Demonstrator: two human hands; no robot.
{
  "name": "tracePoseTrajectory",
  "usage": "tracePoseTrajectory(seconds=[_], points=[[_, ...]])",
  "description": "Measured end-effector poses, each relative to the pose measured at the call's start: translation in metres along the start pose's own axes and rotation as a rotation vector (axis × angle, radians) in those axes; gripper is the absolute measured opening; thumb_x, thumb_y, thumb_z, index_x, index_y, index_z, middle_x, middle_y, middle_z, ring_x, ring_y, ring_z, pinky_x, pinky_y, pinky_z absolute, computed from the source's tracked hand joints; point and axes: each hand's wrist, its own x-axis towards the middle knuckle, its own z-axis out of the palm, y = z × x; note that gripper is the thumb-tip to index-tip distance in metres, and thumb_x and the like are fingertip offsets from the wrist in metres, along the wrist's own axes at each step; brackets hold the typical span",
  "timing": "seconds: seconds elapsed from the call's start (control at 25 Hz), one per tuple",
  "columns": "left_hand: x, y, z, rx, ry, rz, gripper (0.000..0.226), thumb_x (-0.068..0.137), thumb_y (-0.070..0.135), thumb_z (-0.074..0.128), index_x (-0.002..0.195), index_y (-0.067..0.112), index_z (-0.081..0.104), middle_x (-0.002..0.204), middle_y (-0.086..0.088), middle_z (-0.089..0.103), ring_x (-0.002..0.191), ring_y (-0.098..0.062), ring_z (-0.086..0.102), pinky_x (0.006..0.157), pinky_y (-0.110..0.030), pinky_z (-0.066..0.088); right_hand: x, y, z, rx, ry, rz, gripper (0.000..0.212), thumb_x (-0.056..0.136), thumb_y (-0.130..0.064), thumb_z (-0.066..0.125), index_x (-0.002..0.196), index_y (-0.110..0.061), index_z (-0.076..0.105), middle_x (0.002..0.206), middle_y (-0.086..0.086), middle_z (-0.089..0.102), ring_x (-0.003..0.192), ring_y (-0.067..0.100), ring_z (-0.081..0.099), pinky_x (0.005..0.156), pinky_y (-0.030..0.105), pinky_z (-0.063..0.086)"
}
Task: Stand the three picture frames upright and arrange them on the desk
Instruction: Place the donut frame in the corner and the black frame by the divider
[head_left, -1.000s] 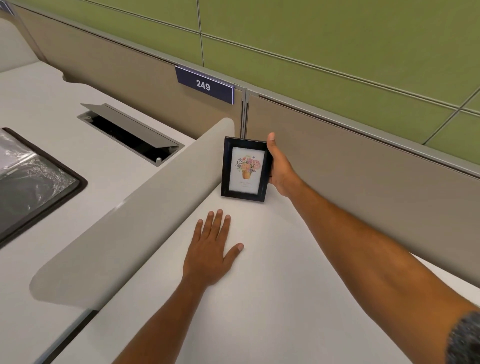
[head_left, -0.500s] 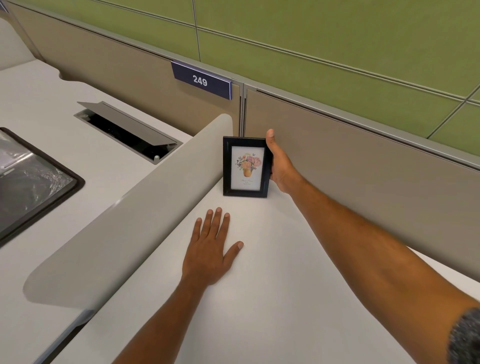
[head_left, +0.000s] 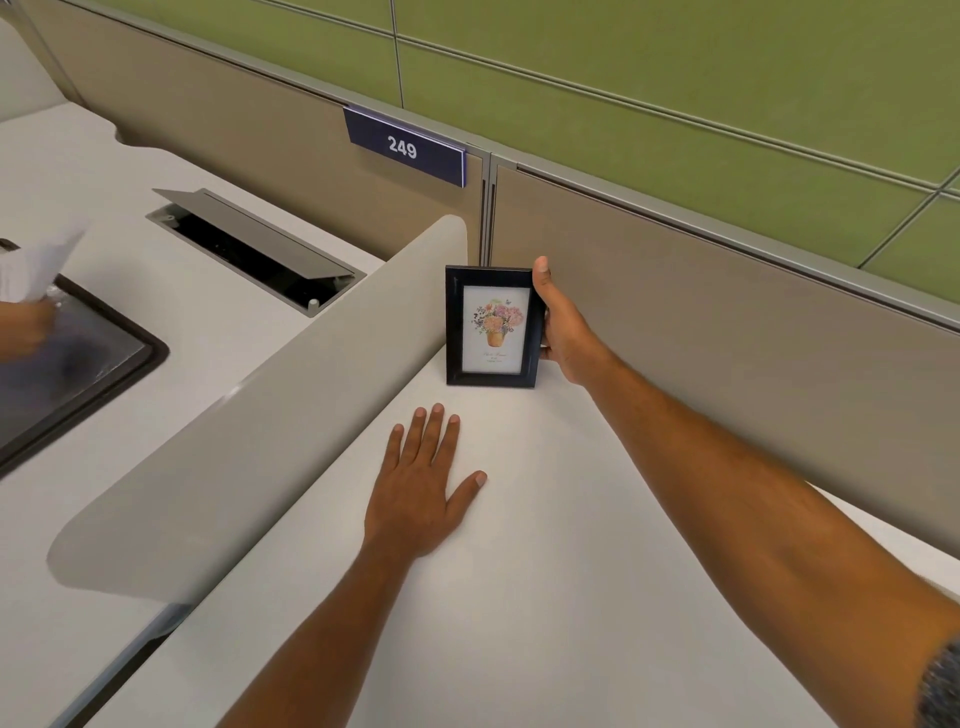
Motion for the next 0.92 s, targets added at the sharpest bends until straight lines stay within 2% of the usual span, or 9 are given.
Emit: tracePoseTrajectory(seconds=[0.16, 0.24, 0.36, 0.44, 0.52, 0.64, 0.76, 0.84, 0.92], points=[[-0.001, 0.0, 0.001, 0.005, 0.007, 0.0, 0.087, 0.106, 0.074, 0.014, 0.174, 0.021, 0.01, 0.183, -0.004, 0.002, 0.17, -0.025, -0.001, 0.138, -0.052, 0.01, -0.03, 0.031, -0.008, -0.009, 0.049, -0.083, 0.075, 0.095, -0.082, 0.045, 0.143, -0.028, 0.061, 0.139, -0.002, 0.07, 0.133, 0.027, 0.064, 0.098, 0.035, 0.052], [0.0, 0.0, 0.002, 0.004, 0.009, -0.006, 0.087, 0.106, 0.074, 0.014, 0.174, 0.021, 0.011, 0.183, -0.004, 0.003, 0.17, -0.024, 0.0, 0.138, -0.052, 0.01, -0.063, 0.072, -0.011, -0.103, 0.174, -0.122, 0.07, 0.097, -0.075, 0.053, 0.148, -0.026, 0.058, 0.143, -0.008, 0.067, 0.139, 0.021, 0.061, 0.108, 0.034, 0.051], [0.0, 0.001, 0.0, 0.012, -0.001, -0.002, 0.087, 0.106, 0.073, 0.015, 0.174, 0.02, 0.013, 0.183, -0.005, 0.004, 0.17, -0.025, 0.001, 0.138, -0.052, 0.01, -0.122, 0.143, -0.015, -0.519, 0.285, -0.201, 0.069, 0.098, -0.065, 0.063, 0.155, -0.027, 0.054, 0.161, -0.013, 0.054, 0.154, 0.009, 0.042, 0.129, 0.035, 0.032], [-0.003, 0.004, -0.005, 0.003, -0.027, -0.017, 0.089, 0.105, 0.073, 0.014, 0.174, 0.018, 0.013, 0.183, -0.006, 0.004, 0.17, -0.027, 0.001, 0.138, -0.051, 0.009, -0.152, 0.171, -0.017, -0.781, 0.25, -0.285, 0.07, 0.101, -0.056, 0.065, 0.16, -0.022, 0.05, 0.17, -0.011, 0.042, 0.162, 0.008, 0.027, 0.134, 0.028, 0.016], [-0.01, 0.011, -0.012, -0.024, -0.076, -0.038, 0.094, 0.101, 0.076, 0.017, 0.174, 0.017, 0.011, 0.183, -0.008, 0.0, 0.17, -0.029, -0.002, 0.138, -0.052, 0.006, -0.178, 0.181, -0.023, -0.879, 0.225, -0.295, 0.069, 0.106, -0.051, 0.061, 0.164, -0.018, 0.044, 0.174, -0.008, 0.034, 0.165, 0.009, 0.02, 0.133, 0.024, 0.01], [-0.035, 0.032, -0.018, -0.017, -0.166, -0.044, 0.105, 0.096, 0.086, 0.017, 0.174, 0.018, -0.002, 0.182, -0.009, -0.013, 0.169, -0.031, -0.014, 0.138, -0.051, -0.002, -0.222, 0.188, -0.04, -0.972, 0.19, -0.278, 0.068, 0.11, -0.05, 0.051, 0.169, -0.02, 0.034, 0.178, -0.008, 0.022, 0.167, 0.012, 0.012, 0.134, 0.026, 0.007], [-0.077, 0.057, -0.021, -0.071, -0.187, -0.012, 0.112, 0.09, 0.09, 0.015, 0.173, 0.018, -0.005, 0.181, -0.011, -0.016, 0.168, -0.031, -0.019, 0.136, -0.047, -0.008, -0.274, 0.206, -0.056, -1.077, 0.177, -0.253, 0.069, 0.111, -0.054, 0.042, 0.171, -0.023, 0.027, 0.18, -0.008, 0.011, 0.168, 0.016, 0.006, 0.133, 0.025, 0.002], [-0.099, 0.07, -0.026, -0.075, -0.215, -0.017, 0.115, 0.086, 0.091, 0.013, 0.173, 0.018, -0.002, 0.181, -0.013, -0.014, 0.169, -0.033, -0.015, 0.136, -0.045, -0.006, -0.304, 0.217, -0.065, -1.105, 0.161, -0.212, 0.071, 0.11, -0.056, 0.04, 0.171, -0.023, 0.024, 0.18, -0.007, 0.008, 0.168, 0.017, 0.005, 0.133, 0.027, 0.003], [-0.112, 0.086, -0.036, -0.045, -0.253, -0.027, 0.115, 0.084, 0.089, 0.009, 0.174, 0.018, 0.004, 0.182, -0.016, -0.005, 0.17, -0.036, -0.004, 0.136, -0.044, 0.003, -0.332, 0.223, -0.077, -1.112, 0.128, -0.166, 0.073, 0.109, -0.056, 0.041, 0.172, -0.023, 0.023, 0.181, -0.006, 0.007, 0.169, 0.016, 0.004, 0.134, 0.027, 0.005]])
